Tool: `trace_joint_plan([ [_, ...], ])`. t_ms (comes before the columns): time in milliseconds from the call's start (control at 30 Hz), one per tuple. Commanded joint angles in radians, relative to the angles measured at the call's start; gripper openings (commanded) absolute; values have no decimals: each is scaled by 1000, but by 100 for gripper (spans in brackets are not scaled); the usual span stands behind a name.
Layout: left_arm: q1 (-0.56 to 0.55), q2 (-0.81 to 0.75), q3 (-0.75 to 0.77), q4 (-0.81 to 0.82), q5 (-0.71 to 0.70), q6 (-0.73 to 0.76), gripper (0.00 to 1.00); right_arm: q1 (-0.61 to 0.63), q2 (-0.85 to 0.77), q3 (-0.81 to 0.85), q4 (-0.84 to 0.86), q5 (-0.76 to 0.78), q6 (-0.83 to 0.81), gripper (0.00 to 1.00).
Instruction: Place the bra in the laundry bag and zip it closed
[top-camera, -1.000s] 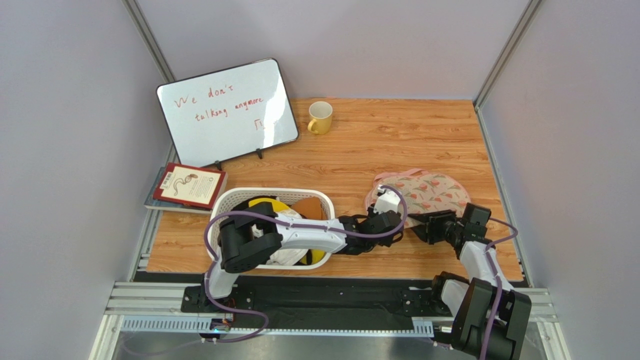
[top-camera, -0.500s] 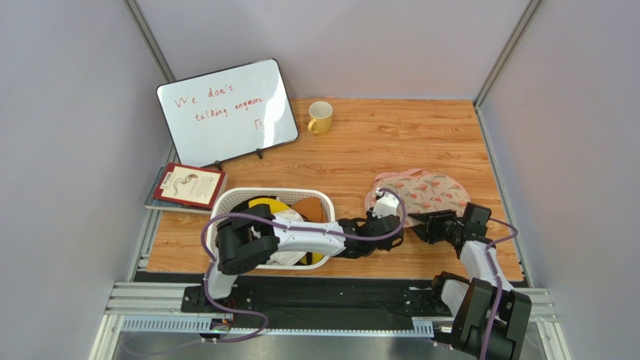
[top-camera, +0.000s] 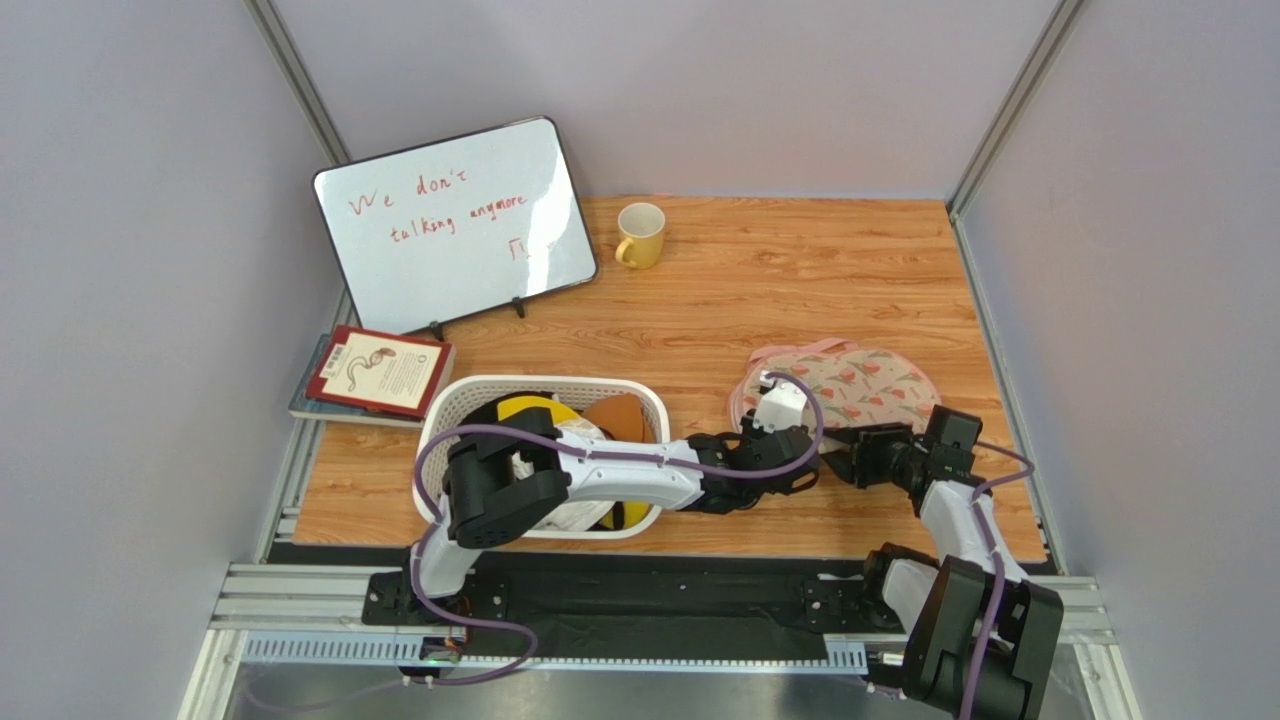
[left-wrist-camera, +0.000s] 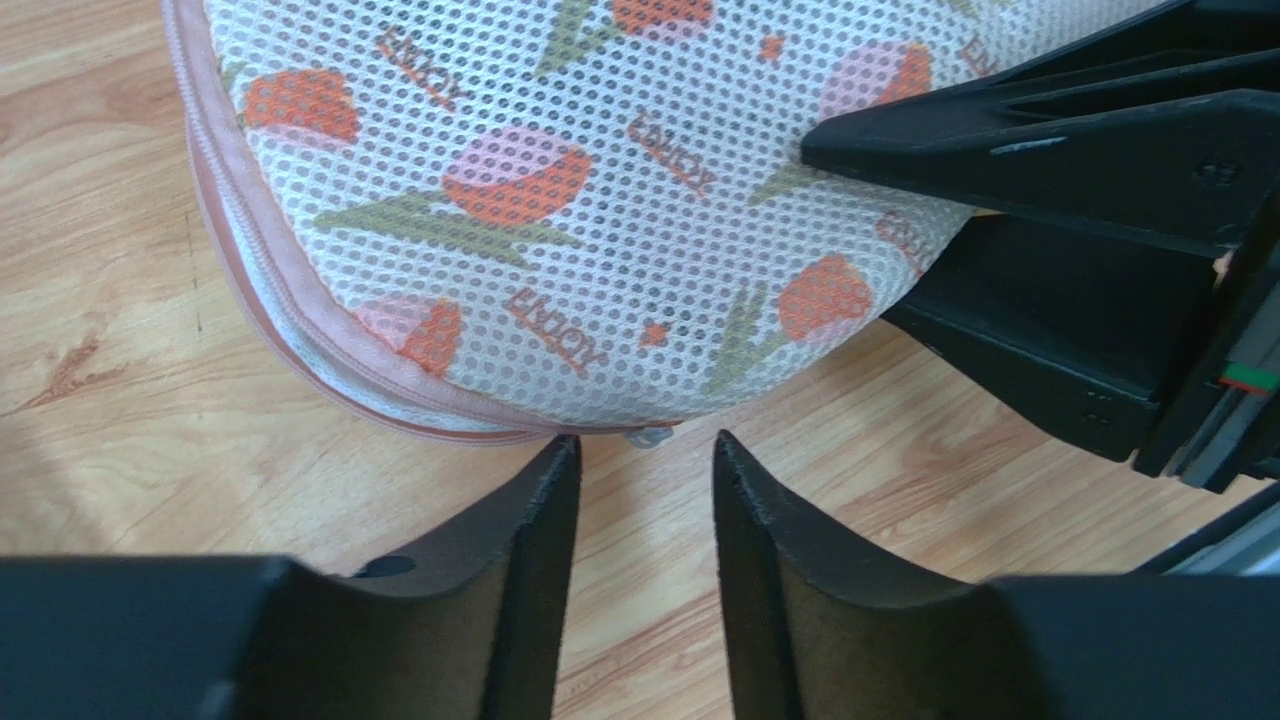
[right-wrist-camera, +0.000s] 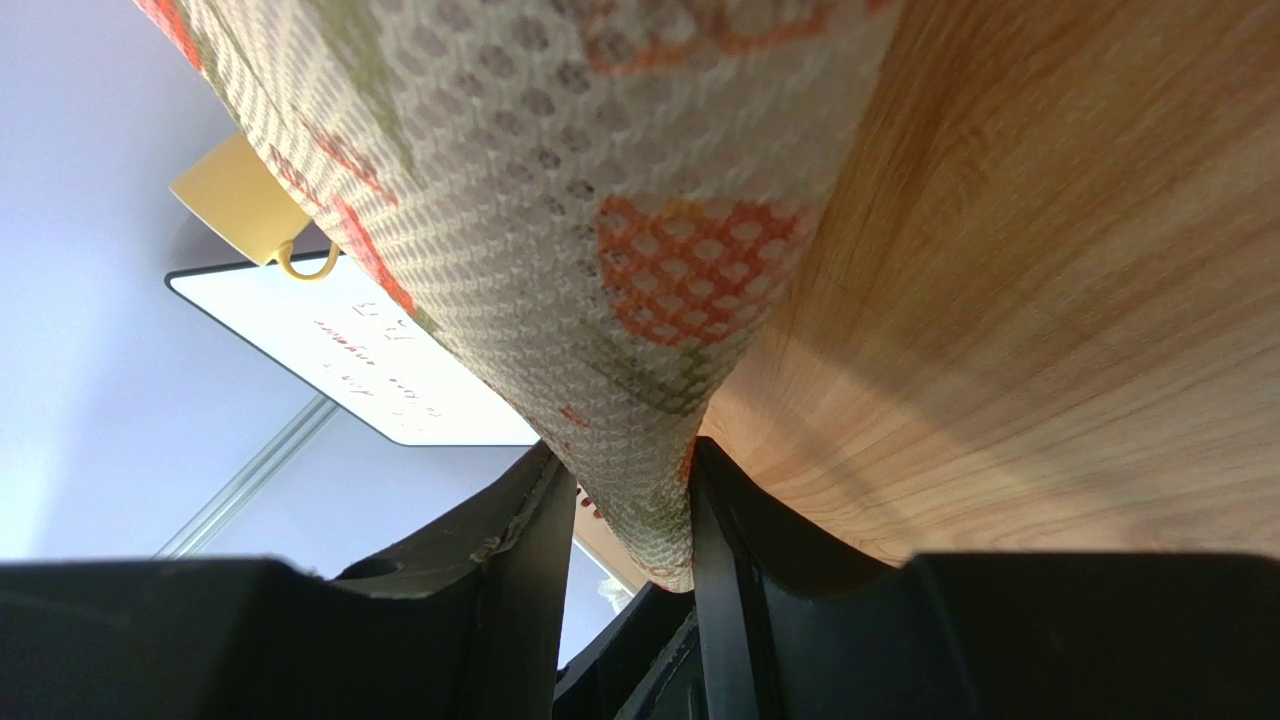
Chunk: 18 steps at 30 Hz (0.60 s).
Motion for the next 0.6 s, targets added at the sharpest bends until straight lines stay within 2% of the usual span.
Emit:
trace_joint_plan([
  [0, 1, 24, 45, -48, -29, -63, 41, 2, -12, 38, -6, -20, 39, 38],
  [333, -10, 1, -5, -36, -18, -119, 36, 3, -12, 37, 0, -3, 34, 38],
  [433, 4, 27, 13, -30, -1, -125, 41, 3, -9, 33, 0, -10, 39, 38],
  [567, 21, 53, 44, -34, 14, -114, 42, 2, -17, 30, -5, -11, 40, 38],
])
